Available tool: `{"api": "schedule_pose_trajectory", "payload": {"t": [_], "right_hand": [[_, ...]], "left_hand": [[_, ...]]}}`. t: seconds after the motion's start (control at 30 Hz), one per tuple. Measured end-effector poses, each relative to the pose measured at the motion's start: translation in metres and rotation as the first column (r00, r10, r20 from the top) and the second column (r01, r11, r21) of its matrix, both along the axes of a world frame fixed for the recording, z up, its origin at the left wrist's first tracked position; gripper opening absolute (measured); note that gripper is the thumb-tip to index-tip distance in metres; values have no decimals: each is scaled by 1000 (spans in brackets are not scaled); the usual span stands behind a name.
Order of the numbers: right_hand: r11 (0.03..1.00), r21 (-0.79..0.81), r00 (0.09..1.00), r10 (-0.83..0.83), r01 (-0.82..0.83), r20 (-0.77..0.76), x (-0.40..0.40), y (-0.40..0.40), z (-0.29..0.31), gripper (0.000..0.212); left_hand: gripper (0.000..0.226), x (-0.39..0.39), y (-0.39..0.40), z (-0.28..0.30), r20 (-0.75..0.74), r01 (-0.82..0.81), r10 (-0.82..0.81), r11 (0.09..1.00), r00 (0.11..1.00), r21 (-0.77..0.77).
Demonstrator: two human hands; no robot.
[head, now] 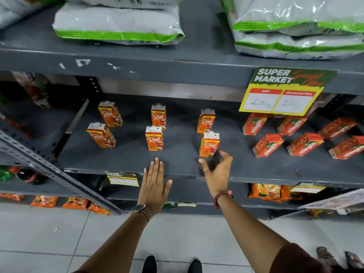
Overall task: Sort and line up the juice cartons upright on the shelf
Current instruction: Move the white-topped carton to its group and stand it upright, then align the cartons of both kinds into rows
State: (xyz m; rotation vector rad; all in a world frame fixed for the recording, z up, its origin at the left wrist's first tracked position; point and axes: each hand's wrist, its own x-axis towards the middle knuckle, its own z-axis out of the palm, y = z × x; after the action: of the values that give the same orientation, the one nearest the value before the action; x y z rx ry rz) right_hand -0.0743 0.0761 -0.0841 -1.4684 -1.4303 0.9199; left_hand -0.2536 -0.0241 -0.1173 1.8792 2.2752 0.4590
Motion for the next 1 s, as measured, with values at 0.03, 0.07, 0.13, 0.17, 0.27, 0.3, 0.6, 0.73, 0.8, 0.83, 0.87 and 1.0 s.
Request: {"api": "schedule_pose_trajectory", "payload": {"t": [0.03,0.07,0.13,0.17,0.27,0.3,0.6,0.73,0.8,0.83,0.87,1.0], "right_hand": [[998,50,999,-25,24,20,1,-8,-2,53],[994,101,998,-45,40,45,-3,-17,-2,44],[984,171,995,-56,40,88,-17,-31,1,31],[983,182,994,-45,26,103,-26,-36,4,28],[992,124,995,19,-31,99,-68,-40,18,31],[994,93,996,41,-49,85,-84,-38,23,36],[987,-156,999,36,-30,32,-187,-26,33,64],[986,-132,991,-91,104,103,-204,-26,26,67],[983,-109,982,-132,147,136,-208,-25,24,63],[982,-101,978,-144,160,151,-209,-25,25,58],[981,-95,974,-152,170,168,-209,-24,26,53],[982,-75,965,-157,176,209,-207,-25,29,47]], "left_hand": [[69,-8,-8,1,28,-38,37,999,999,18],[69,-21,-17,4,60,-83,80,996,995,37],[71,-48,-31,13,118,-182,172,980,978,79],[72,-60,-33,17,152,-232,217,968,964,92],[77,-102,-33,32,283,-364,328,928,901,84],[80,-116,-30,37,332,-398,355,915,874,69],[79,-191,11,49,743,-577,376,817,554,16],[45,-195,19,52,771,-580,332,813,544,59],[32,-197,23,51,785,-591,326,804,527,62],[28,-197,24,50,790,-601,329,797,518,61],[26,-198,26,48,791,-606,333,794,514,59],[23,-198,26,42,778,-617,354,785,519,55]]}}
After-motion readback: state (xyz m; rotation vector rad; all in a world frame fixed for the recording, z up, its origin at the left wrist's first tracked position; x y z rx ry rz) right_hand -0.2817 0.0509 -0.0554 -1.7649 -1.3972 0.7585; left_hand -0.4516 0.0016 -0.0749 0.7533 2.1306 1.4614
